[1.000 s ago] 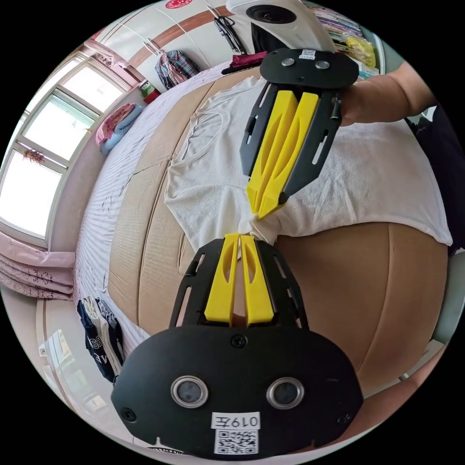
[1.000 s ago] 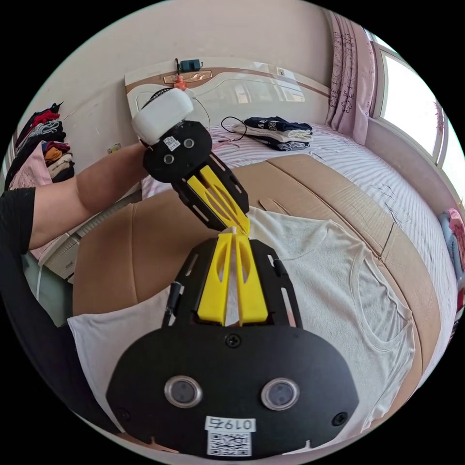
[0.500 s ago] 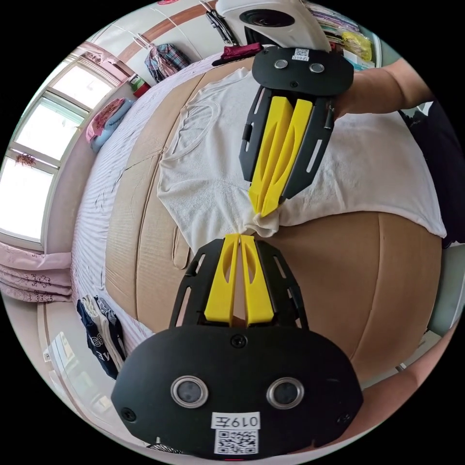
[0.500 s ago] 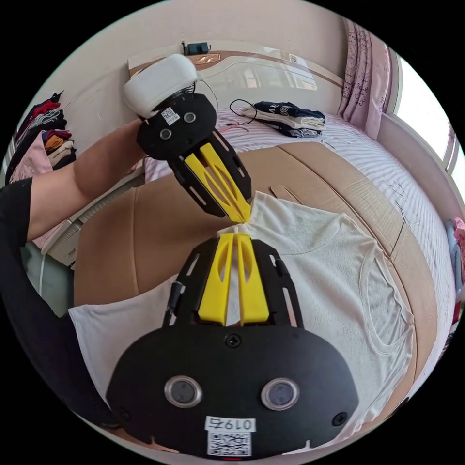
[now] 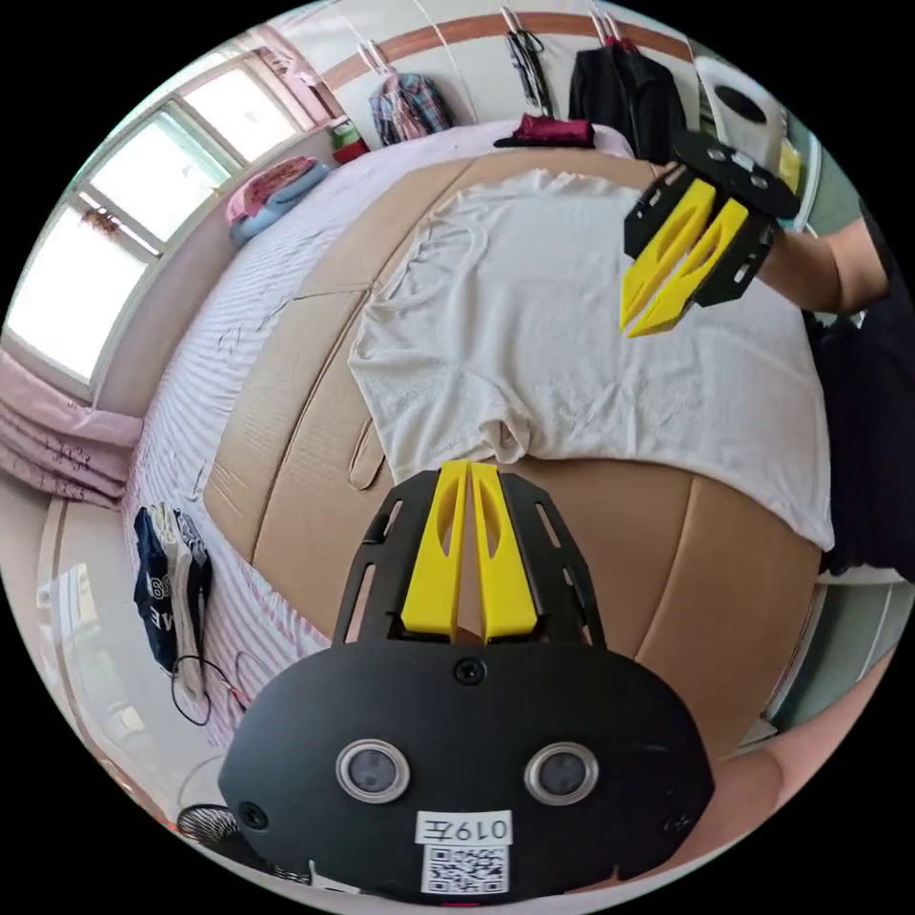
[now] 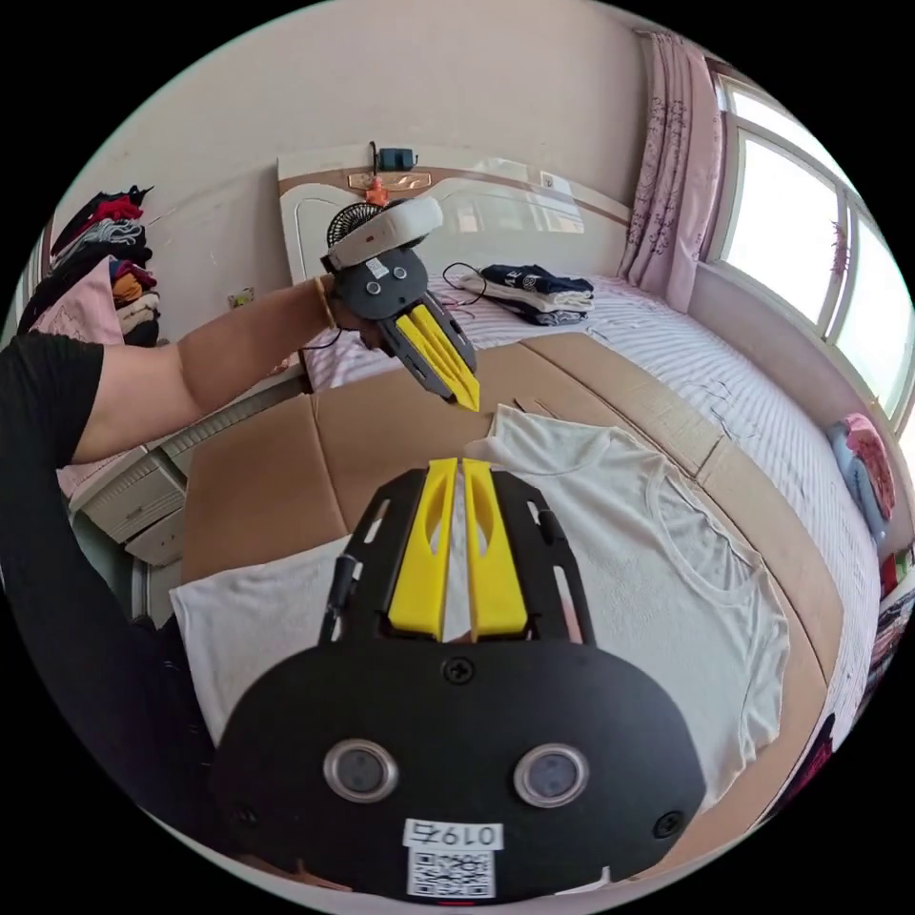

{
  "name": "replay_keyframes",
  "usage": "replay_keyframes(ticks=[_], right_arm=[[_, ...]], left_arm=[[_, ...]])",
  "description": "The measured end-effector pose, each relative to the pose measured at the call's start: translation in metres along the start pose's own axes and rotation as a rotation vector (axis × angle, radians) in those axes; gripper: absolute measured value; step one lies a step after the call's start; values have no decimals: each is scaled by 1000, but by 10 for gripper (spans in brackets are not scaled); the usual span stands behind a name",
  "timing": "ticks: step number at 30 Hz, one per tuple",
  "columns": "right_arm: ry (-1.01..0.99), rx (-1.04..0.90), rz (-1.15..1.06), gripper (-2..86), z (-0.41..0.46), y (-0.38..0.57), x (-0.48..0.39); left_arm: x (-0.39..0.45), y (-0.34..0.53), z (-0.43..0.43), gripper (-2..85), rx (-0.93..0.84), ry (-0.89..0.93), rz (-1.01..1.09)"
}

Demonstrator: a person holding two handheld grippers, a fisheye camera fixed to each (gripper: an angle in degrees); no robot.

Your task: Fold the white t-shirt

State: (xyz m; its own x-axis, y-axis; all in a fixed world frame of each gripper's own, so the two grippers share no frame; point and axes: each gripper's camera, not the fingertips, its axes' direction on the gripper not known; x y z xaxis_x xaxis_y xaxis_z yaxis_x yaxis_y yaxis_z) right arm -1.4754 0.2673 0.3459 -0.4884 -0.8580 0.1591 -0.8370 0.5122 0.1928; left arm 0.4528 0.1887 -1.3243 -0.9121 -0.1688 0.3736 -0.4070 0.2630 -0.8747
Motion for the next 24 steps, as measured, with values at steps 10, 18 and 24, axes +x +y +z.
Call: replay_keyframes(ticks=[10, 18, 24], right_arm=[[21, 116, 153, -9, -123, 154, -56], [28, 87, 228, -6, -170, 240, -81], [11, 21, 145, -4, -160, 264, -134]], left_arm=[[196, 62, -35, 11, 566, 52, -574], [318, 66, -23, 6, 275, -156, -577], [345, 75, -21, 7, 238, -182, -672]])
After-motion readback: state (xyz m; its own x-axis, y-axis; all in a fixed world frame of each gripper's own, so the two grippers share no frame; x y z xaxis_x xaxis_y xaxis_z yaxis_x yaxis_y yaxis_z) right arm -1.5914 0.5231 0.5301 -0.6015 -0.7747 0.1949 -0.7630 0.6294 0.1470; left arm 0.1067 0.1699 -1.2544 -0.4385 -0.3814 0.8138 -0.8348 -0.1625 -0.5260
